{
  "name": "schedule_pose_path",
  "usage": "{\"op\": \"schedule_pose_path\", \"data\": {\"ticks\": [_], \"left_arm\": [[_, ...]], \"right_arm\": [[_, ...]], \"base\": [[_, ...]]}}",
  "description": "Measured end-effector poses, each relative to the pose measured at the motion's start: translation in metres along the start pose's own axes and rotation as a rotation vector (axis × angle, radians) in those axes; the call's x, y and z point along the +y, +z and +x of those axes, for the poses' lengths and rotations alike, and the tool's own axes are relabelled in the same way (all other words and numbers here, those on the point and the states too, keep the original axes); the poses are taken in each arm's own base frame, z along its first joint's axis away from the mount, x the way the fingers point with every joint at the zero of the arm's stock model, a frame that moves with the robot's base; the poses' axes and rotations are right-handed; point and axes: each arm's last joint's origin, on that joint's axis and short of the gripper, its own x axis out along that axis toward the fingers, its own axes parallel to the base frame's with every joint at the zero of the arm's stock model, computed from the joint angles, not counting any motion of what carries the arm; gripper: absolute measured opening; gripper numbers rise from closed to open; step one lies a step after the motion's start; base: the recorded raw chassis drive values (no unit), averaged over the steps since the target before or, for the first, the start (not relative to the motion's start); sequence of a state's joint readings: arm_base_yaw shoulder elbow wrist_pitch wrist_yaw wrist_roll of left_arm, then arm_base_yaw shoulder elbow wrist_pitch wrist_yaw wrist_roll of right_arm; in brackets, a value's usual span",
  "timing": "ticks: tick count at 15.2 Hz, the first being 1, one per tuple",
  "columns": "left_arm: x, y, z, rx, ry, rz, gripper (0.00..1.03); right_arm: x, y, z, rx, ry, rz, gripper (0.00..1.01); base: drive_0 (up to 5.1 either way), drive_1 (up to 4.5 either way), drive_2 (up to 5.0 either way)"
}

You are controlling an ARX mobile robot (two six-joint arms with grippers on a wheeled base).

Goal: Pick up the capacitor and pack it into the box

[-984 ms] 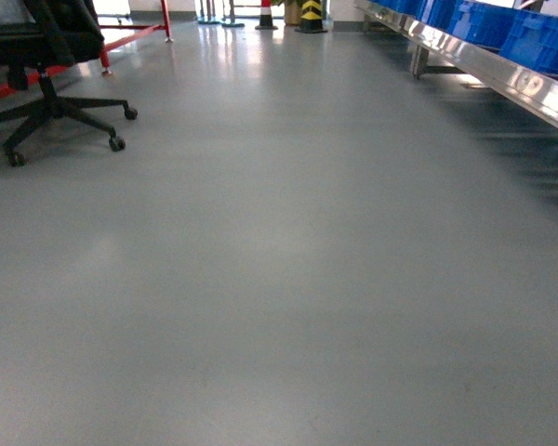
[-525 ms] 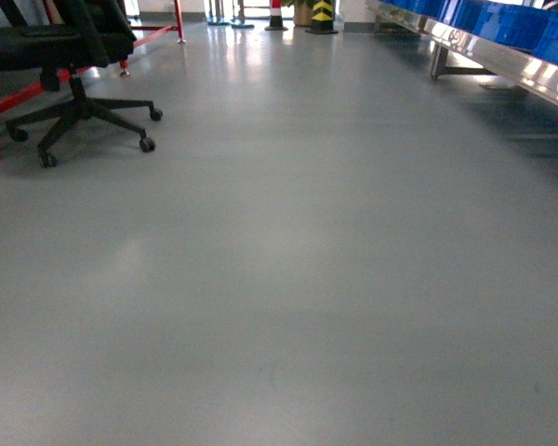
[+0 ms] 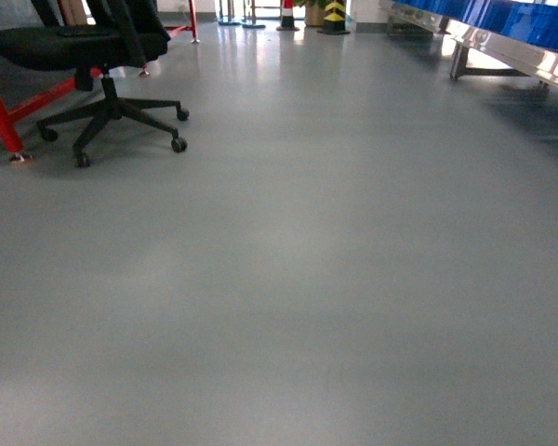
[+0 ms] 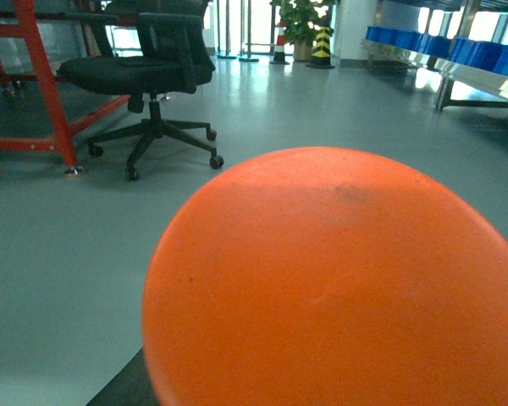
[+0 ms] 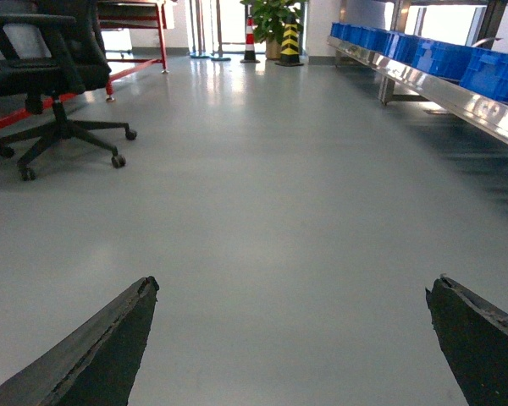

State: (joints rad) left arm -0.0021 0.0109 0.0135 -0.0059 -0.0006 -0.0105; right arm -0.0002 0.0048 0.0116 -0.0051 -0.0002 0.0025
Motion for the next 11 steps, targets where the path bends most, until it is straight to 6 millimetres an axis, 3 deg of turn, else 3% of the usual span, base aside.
{"op": "schedule_pose_path", "data": {"ticks": [11], "left_arm": [[0.0000, -0.0001, 0.0000, 0.001, 0.000, 0.000, 0.44]], "right_arm": [[0.0000, 0.0002, 0.0000, -0.002, 0.000, 0.000, 0.98]], "base": [[-4.9, 2.58, 2.6]]}}
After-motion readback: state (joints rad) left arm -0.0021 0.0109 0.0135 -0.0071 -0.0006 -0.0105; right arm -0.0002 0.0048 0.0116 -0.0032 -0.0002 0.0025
